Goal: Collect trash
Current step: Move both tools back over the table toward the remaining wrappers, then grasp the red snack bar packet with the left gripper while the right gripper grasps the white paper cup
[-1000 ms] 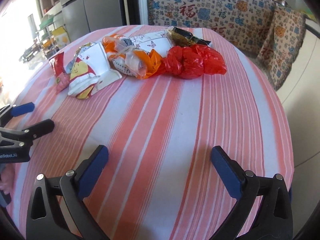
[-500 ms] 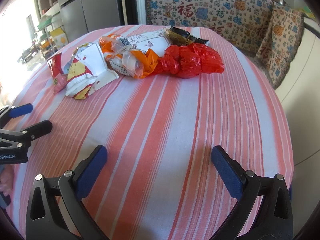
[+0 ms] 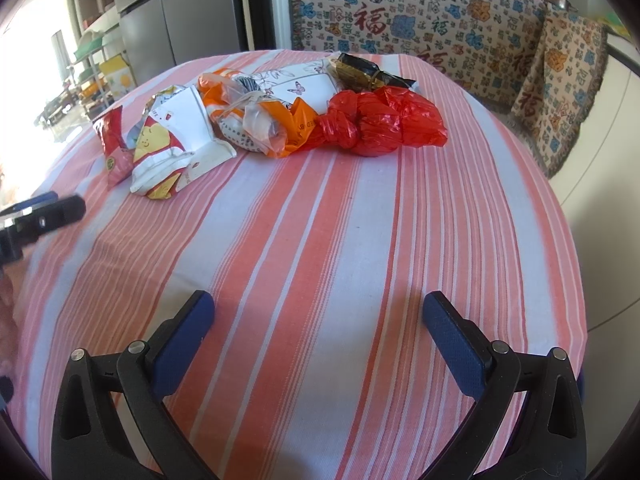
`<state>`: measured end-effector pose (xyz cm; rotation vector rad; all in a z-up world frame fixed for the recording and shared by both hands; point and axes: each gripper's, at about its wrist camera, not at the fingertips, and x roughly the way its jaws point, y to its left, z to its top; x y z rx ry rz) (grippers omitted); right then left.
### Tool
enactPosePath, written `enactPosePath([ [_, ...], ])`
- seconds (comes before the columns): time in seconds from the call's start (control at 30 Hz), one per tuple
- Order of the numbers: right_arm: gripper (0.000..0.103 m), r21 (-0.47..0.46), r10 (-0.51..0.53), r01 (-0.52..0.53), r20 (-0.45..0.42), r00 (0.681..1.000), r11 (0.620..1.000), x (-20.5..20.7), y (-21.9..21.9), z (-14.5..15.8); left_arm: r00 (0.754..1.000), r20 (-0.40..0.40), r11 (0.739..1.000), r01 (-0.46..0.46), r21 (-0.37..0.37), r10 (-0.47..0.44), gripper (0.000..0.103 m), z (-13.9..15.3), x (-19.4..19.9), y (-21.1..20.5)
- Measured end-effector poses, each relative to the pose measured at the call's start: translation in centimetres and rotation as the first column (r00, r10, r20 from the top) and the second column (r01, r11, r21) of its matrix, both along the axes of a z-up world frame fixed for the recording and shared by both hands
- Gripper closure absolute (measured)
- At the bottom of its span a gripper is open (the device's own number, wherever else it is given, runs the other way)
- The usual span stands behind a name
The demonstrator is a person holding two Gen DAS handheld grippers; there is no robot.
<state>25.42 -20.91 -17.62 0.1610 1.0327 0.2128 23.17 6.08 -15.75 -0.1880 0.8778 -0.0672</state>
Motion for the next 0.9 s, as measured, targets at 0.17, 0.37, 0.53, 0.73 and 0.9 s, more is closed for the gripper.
enactPosePath([
  [0.17, 0.001, 0.0, 0.0, 0.0, 0.0, 1.0, 1.0, 0.0, 0.0, 0.0, 0.995, -0.023, 0.994, -0.096, 0.055, 0.097, 0.002, 0.5, 4.8, -1.8],
  [0.37, 0.001, 0.0, 0.0, 0.0, 0.0, 1.0, 1.0, 0.0, 0.0, 0.0, 0.992, -0.076, 0.993, -0.097, 0.074, 0.102, 0.029, -1.4, 5.4, -1.1],
  [0.53, 0.001, -0.001, 0.001, -0.001, 0.0, 1.0, 1.0, 0.0, 0.0, 0.0, 0.995, -0.089, 0.994, 0.052, 0.099, -0.043, 0.068, -1.1, 2.6, 0.3],
  [0.73, 0.001, -0.003, 0.001, -0.001, 0.001, 1.0, 1.0, 0.0, 0.0, 0.0, 0.979, -0.15, 0.986, 0.151, 0.069, -0.139, 0.065, -0.5, 0.1, 2.8],
  [0.9, 0.0, -0.004, 0.001, -0.001, 0.001, 1.0, 1.0, 0.0, 0.0, 0.0, 0.982, -0.113, 0.981, 0.161, 0.111, -0.149, 0.033, -0.9, -0.6, 2.6],
])
